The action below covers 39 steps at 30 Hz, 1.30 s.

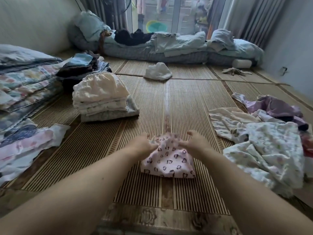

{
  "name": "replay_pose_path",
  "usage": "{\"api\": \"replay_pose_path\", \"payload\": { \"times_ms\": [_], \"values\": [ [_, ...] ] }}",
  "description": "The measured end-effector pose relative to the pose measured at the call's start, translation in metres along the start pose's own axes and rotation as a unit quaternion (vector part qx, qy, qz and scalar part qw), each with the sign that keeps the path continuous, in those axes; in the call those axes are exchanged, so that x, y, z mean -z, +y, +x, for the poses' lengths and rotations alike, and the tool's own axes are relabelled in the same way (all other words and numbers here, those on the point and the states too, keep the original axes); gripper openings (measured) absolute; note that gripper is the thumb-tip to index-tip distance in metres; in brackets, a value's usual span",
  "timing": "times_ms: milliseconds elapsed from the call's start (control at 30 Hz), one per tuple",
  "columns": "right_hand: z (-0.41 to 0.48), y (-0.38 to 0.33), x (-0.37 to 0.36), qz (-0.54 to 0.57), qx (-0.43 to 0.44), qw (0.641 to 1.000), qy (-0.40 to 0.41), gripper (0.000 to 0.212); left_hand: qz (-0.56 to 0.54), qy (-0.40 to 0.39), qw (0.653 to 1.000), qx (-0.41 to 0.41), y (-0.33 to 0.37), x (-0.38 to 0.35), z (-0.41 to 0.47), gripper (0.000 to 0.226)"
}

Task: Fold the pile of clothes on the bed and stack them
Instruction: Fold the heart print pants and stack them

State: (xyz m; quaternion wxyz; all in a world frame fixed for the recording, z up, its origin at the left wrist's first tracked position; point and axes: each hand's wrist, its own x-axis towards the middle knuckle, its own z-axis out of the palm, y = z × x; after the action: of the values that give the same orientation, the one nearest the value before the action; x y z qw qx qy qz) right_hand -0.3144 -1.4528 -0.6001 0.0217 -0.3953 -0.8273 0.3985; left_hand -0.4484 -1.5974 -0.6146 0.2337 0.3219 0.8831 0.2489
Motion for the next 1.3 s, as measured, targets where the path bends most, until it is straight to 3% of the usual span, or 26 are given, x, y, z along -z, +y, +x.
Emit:
{"api": "replay_pose_path", "payload": {
  "times_ms": [100, 233, 333, 467, 567, 700, 867, 1033, 1167, 1300],
  "values": [
    [0.006, 0.023, -0.024, -0.058, -0.09, 0.994, -0.007, 0.024, 0.011, -0.002, 0.998, 0.056, -0.009, -0.02, 0.005, 0.057],
    [0.008, 0.032, -0.037, -0.075, -0.094, 0.992, 0.046, 0.024, 0.065, 0.005, 0.994, 0.09, -0.014, -0.03, 0.003, 0.059],
    [0.006, 0.028, -0.036, -0.002, -0.065, 0.996, 0.059, 0.023, -0.038, 0.006, 0.998, 0.053, -0.014, -0.03, 0.003, 0.073],
    [-0.001, 0.024, -0.031, 0.087, -0.015, 0.996, 0.019, 0.064, -0.238, -0.072, 0.968, -0.009, -0.013, -0.023, -0.005, 0.084],
    [0.001, 0.016, -0.025, 0.059, 0.025, 0.998, -0.003, 0.057, -0.264, -0.111, 0.958, -0.033, -0.015, -0.012, -0.011, 0.08],
    [0.012, -0.03, -0.007, 0.13, 0.089, 0.988, -0.009, 0.048, -0.297, -0.058, 0.95, -0.074, -0.012, 0.036, -0.009, 0.081],
    [0.046, -0.139, 0.007, 0.186, 0.187, 0.964, 0.034, 0.037, -0.362, 0.009, 0.925, -0.113, -0.019, 0.147, 0.012, 0.073],
    [0.105, -0.248, 0.002, 0.256, 0.269, 0.926, 0.07, 0.041, -0.359, 0.132, 0.912, -0.149, -0.04, 0.245, 0.05, 0.072],
    [0.166, -0.297, -0.032, 0.229, 0.278, 0.931, 0.066, 0.04, -0.295, 0.212, 0.923, -0.129, -0.074, 0.277, 0.1, 0.072],
    [0.219, -0.294, -0.081, 0.112, 0.246, 0.962, 0.029, 0.042, -0.079, 0.209, 0.975, -0.016, -0.117, 0.266, 0.148, 0.077]
  ]
}}
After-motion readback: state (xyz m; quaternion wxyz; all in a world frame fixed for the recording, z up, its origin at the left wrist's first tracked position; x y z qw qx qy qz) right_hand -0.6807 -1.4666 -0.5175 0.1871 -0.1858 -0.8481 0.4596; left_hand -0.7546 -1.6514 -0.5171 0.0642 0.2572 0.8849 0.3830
